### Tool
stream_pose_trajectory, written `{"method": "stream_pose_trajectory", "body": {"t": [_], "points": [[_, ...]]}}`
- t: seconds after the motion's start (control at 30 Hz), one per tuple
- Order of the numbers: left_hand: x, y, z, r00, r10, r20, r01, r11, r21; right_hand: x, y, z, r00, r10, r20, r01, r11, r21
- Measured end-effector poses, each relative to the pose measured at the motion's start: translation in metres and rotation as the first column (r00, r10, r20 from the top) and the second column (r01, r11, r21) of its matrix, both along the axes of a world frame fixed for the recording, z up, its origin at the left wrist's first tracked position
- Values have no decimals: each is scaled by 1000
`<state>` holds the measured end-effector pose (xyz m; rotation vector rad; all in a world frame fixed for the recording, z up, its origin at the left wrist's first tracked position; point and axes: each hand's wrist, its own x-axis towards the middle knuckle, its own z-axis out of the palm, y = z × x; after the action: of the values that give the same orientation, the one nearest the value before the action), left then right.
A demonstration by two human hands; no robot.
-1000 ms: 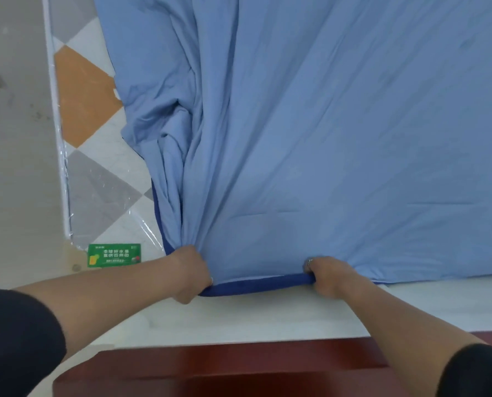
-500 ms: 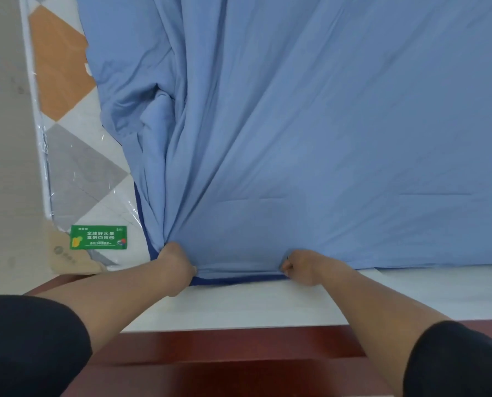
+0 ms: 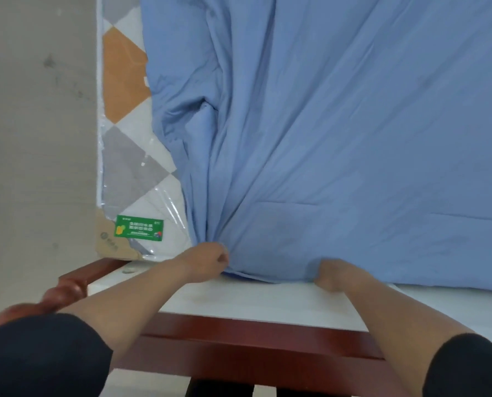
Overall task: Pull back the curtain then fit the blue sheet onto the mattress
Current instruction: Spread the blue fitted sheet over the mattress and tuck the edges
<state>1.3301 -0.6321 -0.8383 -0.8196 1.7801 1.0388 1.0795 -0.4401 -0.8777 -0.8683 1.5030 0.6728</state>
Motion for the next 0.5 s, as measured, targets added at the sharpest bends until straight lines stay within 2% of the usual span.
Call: {"method": "stream_pose_trajectory", "body": {"t": [0.03,0.1,0.27,0.4,0.47,0.5], "points": [[6,-11,12,985,166,-50,-169,983,-66,3,-16,10,999,-37,-30,36,998,-46],[20,-29,24,940,322,-117,-337,929,-151,15,-48,30,993,-107,-51,99,984,-146],[71,-84,20,941,333,-60,-338,912,-233,84,-145,69,966,-235,106,257,866,-428],[97,-117,-4,925,373,-72,-379,890,-252,149,-210,61,916,-365,166,394,744,-539],[98,-128,-12,910,391,-134,-413,882,-227,170,-233,44,923,-380,65,335,706,-624],[108,-135,-18,898,406,-168,-435,876,-207,187,-245,29,927,-372,-49,261,734,-626]]}}
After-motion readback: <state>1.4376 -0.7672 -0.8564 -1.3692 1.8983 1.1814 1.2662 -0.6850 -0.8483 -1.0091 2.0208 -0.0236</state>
